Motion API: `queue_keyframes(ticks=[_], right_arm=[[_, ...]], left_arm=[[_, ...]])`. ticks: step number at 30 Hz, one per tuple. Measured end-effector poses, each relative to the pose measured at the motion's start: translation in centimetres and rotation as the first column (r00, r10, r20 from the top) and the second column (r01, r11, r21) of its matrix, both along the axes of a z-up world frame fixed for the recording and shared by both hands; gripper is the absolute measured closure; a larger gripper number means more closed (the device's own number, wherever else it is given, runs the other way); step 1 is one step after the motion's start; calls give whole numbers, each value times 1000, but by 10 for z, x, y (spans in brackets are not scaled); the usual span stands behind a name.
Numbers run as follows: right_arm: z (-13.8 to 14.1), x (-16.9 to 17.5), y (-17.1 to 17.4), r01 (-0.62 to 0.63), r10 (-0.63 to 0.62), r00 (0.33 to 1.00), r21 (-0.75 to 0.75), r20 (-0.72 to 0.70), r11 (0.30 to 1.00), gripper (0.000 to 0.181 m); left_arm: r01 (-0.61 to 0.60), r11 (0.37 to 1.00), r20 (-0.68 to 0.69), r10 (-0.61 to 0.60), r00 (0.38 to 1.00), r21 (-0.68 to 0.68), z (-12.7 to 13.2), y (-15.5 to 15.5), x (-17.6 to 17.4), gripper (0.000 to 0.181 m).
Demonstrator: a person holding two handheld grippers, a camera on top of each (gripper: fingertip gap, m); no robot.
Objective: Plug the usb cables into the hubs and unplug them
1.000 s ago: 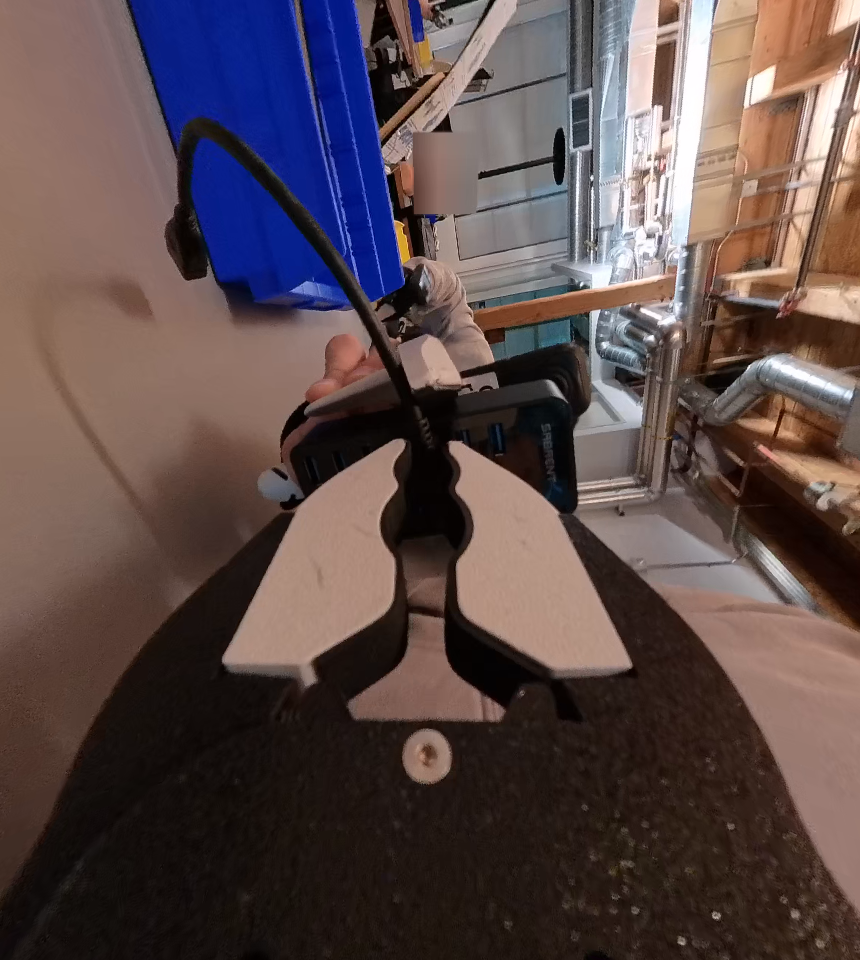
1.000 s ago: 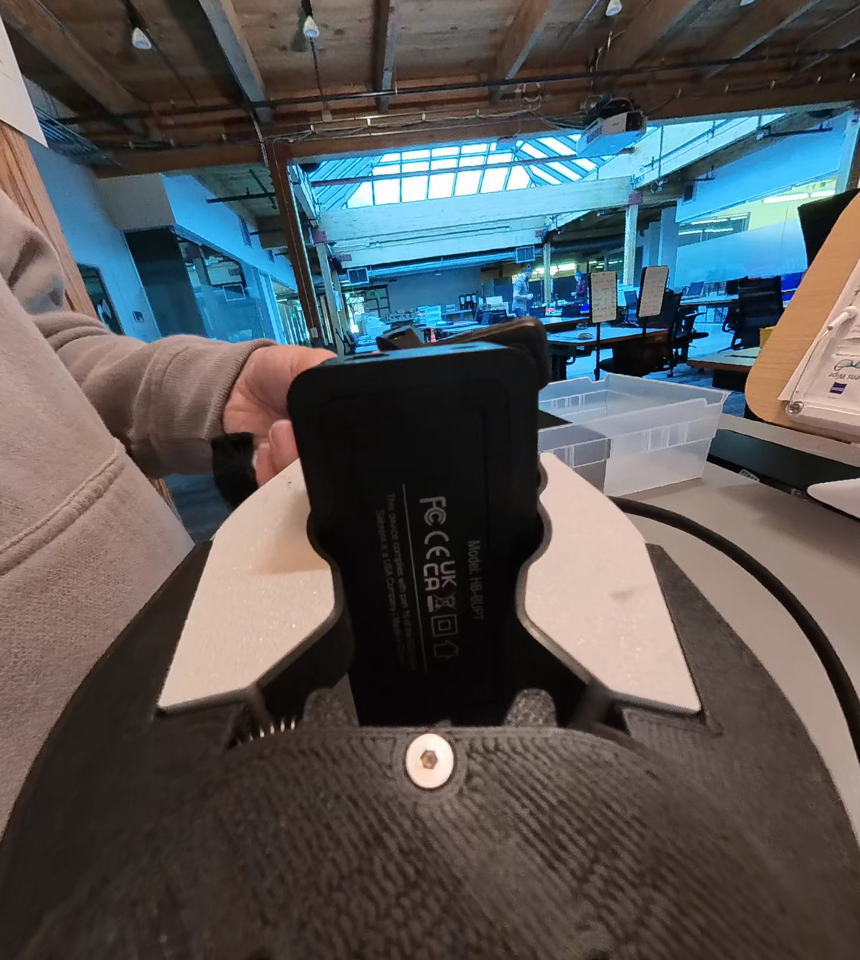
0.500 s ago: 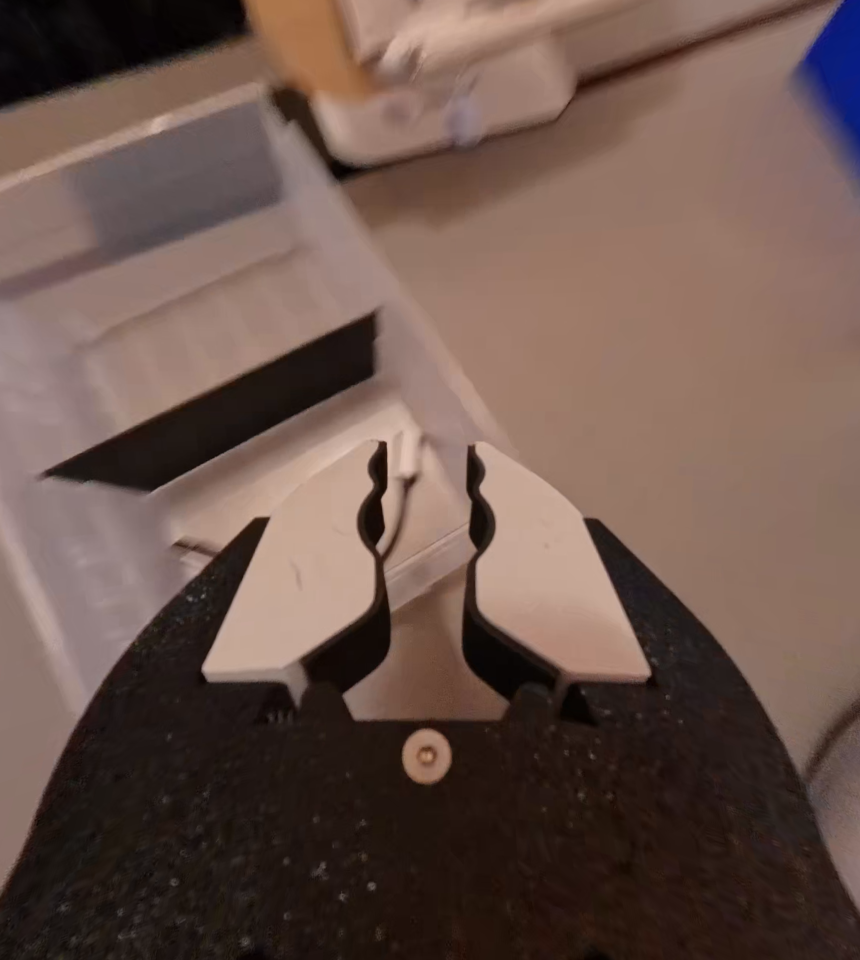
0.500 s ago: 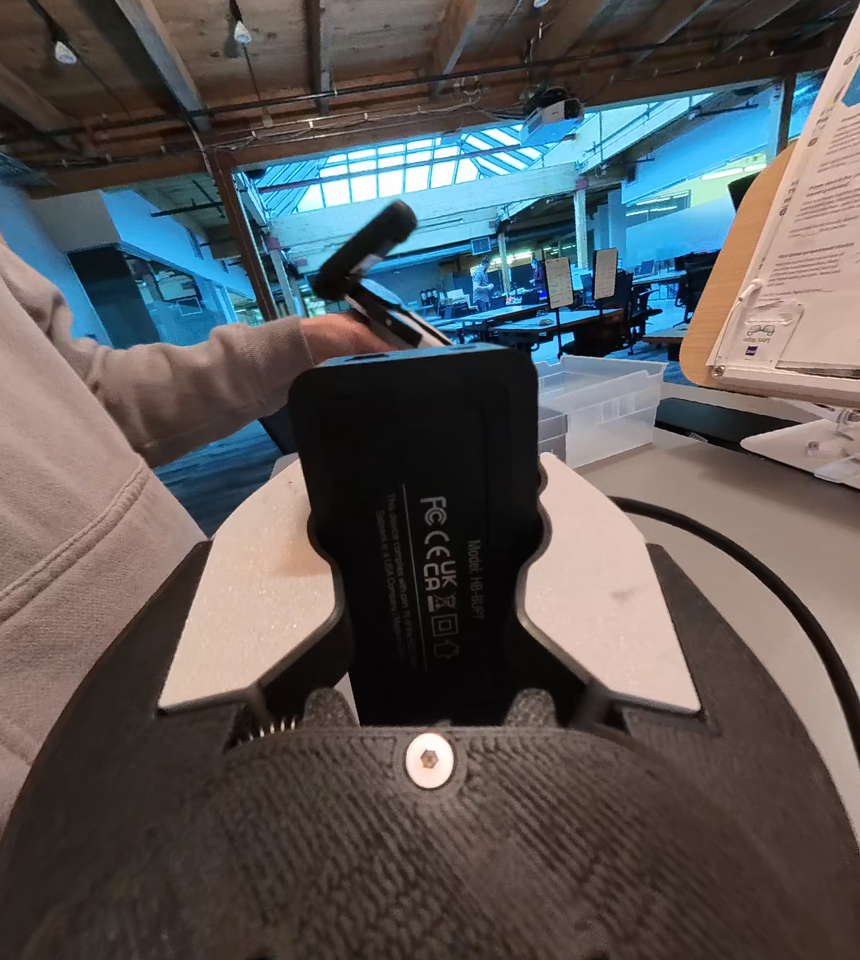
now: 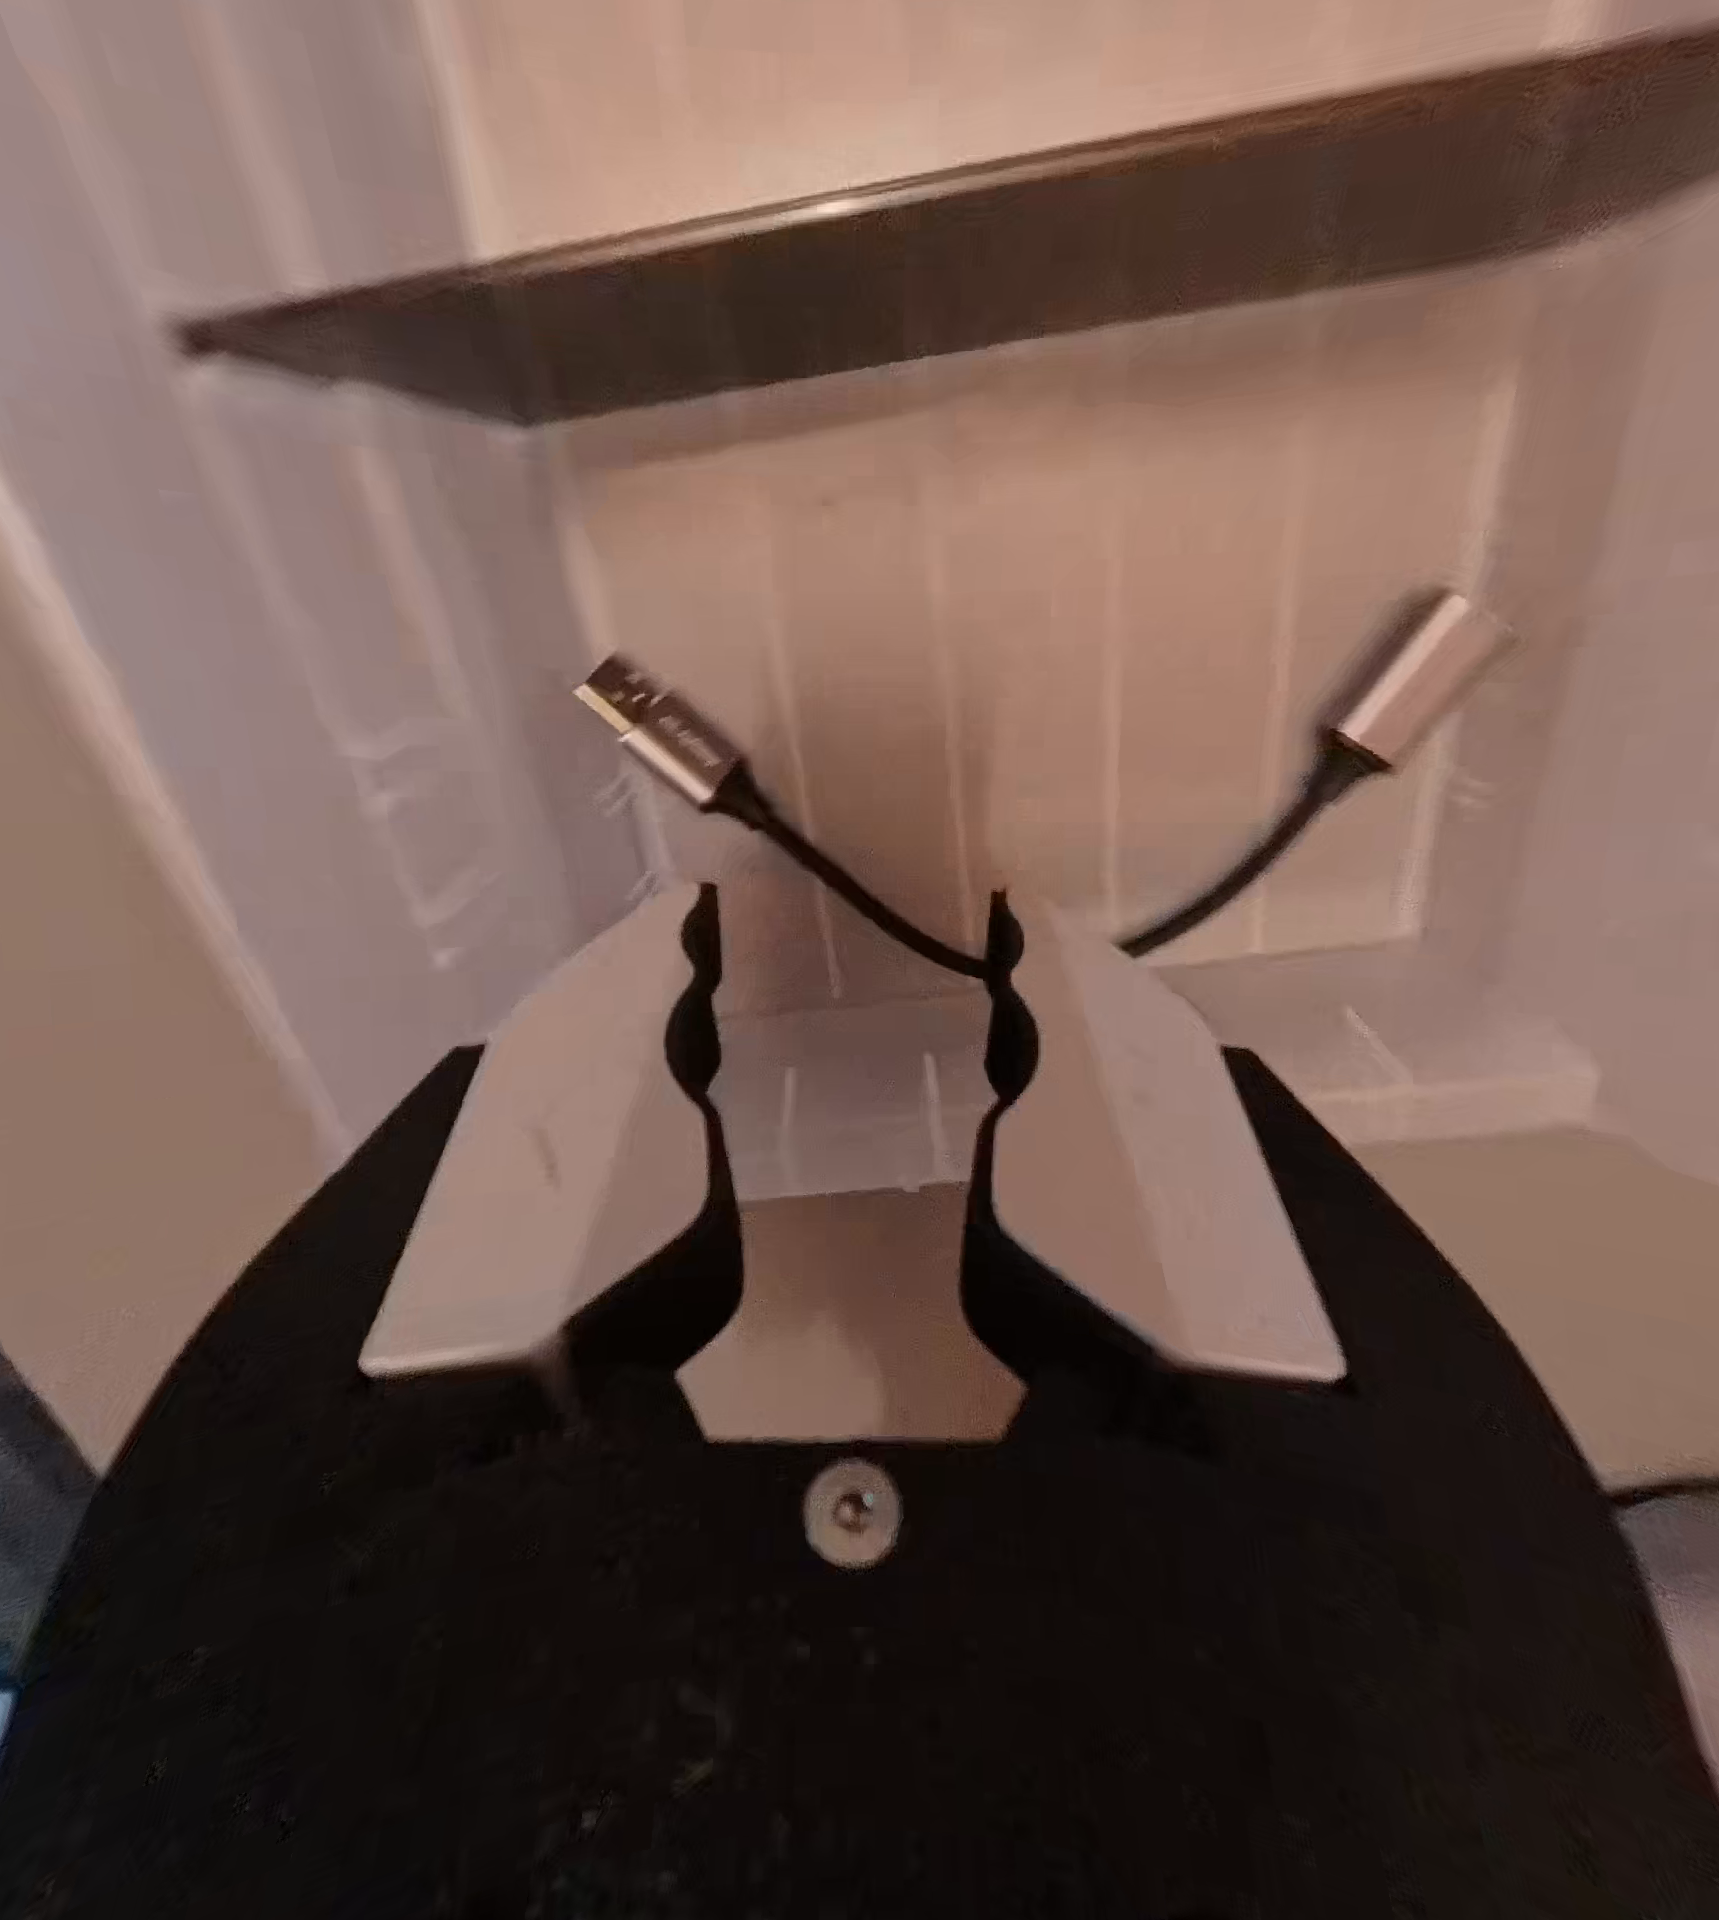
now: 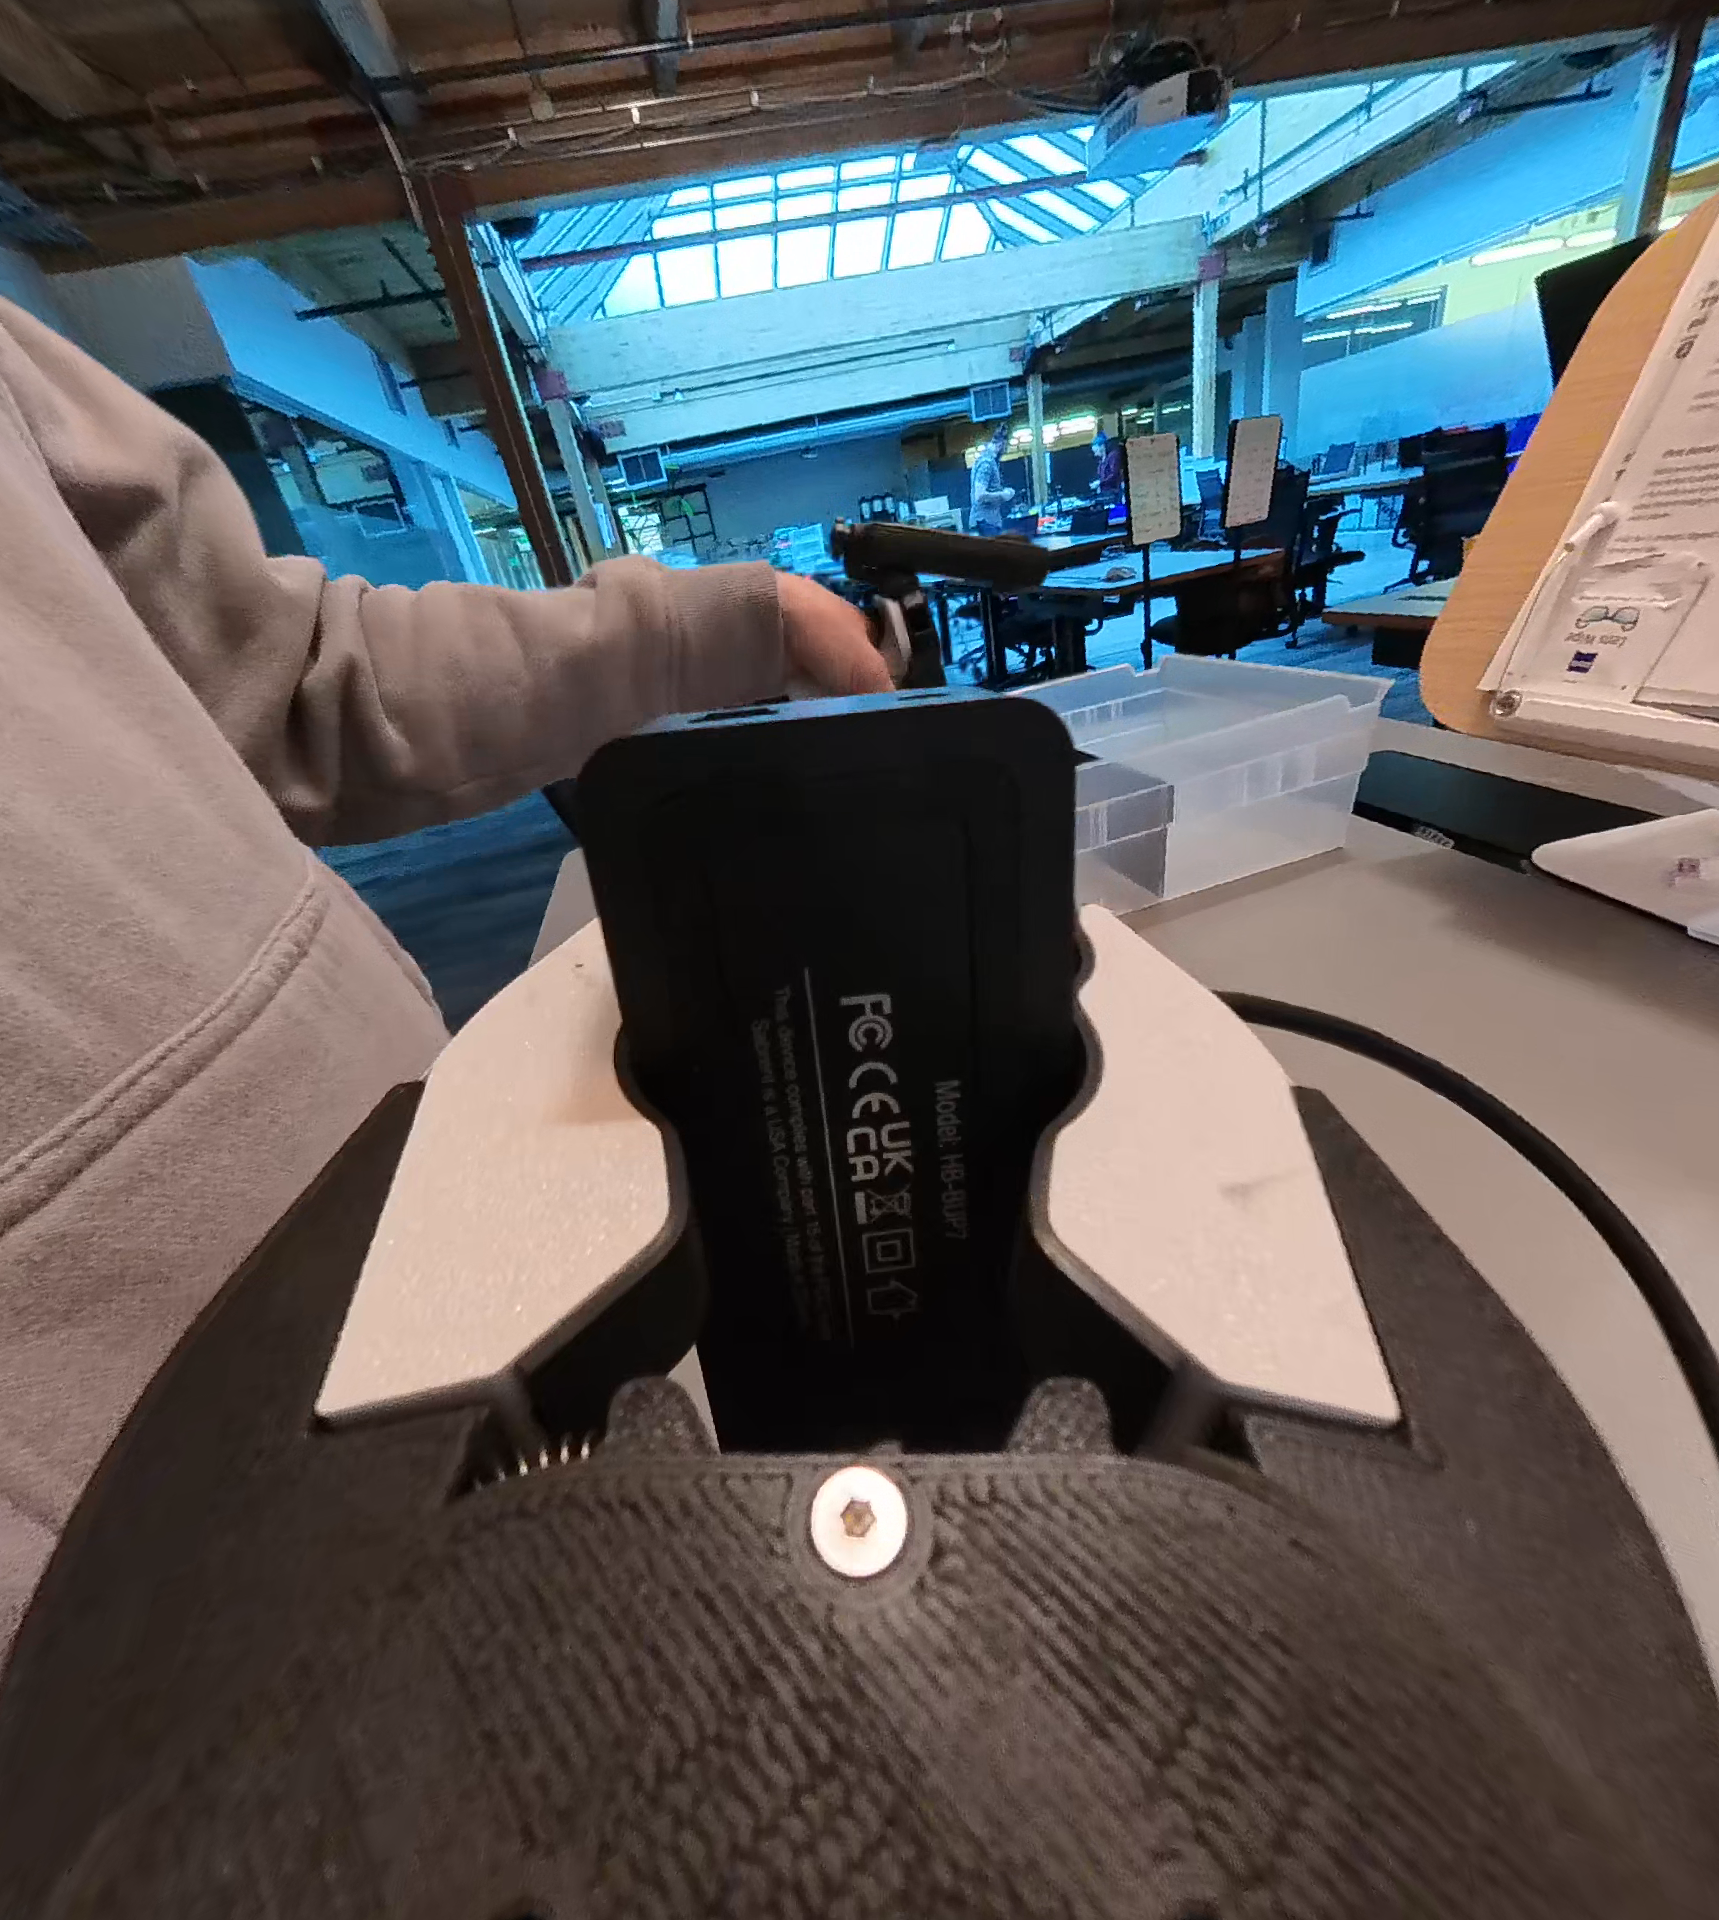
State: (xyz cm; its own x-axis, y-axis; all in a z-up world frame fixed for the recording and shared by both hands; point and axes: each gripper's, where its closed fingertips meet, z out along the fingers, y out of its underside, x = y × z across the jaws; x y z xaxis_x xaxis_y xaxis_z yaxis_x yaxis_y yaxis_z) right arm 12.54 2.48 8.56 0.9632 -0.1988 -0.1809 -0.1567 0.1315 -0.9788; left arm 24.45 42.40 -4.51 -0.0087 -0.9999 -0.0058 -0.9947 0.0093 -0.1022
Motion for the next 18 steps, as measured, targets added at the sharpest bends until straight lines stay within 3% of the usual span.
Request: queue_keyframes(ticks=[2,4,7,11,12,13,15,18], right_arm=[[-2,-2,-1,5,-5,1000,8,-11,1000,109],[-4,-1,-2,16,-16,1000,16,-17,1000,108],[-4,1,-1,14,-14,1000,23,-22,1000,109],[-1,2,1,0,1,1000,17,-13,1000,109],[-1,1,1,-6,6,1000,12,-10,1000,109],[-1,1,0,-7,7,1000,6,-8,1000,109],[-1,1,-1,-7,7,1000,0,-3,1000,108],[-1,3,-5,3,-3,1000,8,-5,1000,109]], left_arm=[[-104,994,11,105,994,-40,-6,3,2,133],[-127,989,-19,125,992,-73,-13,-5,-1,132],[-113,991,-71,118,991,68,-26,5,-9,133],[-192,975,-55,199,978,111,-37,14,-3,136],[-184,977,-48,190,981,109,-39,14,-1,143],[-175,980,-32,179,983,89,-41,11,1,166],[-165,984,-7,166,986,63,-41,9,4,172],[-44,997,77,39,996,66,-31,6,10,176]])
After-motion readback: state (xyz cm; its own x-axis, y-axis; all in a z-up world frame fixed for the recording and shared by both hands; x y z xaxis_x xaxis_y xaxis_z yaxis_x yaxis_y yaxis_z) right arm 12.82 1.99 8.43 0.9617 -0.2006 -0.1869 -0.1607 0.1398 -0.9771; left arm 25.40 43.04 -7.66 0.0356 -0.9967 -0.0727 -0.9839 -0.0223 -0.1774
